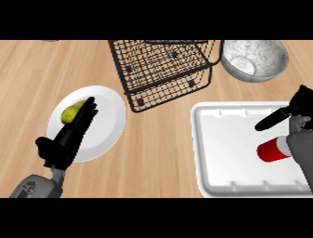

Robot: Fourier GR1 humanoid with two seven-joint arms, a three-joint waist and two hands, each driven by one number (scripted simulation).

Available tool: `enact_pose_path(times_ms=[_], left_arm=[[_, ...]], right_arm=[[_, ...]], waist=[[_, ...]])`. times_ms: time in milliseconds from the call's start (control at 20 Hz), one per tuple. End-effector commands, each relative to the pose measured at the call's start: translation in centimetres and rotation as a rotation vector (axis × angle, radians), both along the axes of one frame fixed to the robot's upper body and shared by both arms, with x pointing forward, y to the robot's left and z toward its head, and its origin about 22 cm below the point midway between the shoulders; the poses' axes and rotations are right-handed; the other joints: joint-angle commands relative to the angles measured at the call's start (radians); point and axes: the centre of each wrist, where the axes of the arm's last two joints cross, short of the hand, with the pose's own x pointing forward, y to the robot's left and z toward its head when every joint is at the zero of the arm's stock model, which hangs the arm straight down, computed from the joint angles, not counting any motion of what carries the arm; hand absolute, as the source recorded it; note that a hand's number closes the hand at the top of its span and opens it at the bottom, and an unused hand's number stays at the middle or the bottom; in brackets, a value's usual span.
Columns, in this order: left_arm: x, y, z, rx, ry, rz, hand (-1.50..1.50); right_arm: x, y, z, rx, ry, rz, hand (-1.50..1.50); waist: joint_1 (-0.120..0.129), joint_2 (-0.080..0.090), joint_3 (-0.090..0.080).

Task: Pick the can from the tray and place it in the tiered basket

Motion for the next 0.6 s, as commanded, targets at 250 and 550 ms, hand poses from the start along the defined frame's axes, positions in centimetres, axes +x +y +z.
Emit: enact_pose_path(times_ms=[250,550], left_arm=[[0.4,-0.9,0.1,-0.005,0.014,0.015,0.0],[0.3,1.3,-0.7,0.008,0.006,0.012,0.0]], right_arm=[[-1.7,1.3,-1.9,0.043,0.19,-0.214,-1.5],[-2.5,1.7,-3.0,0.01,0.191,-0.259,-1.5]], waist=[[-0.012,0.002,0.002],[0.001,0.009,0.002]])
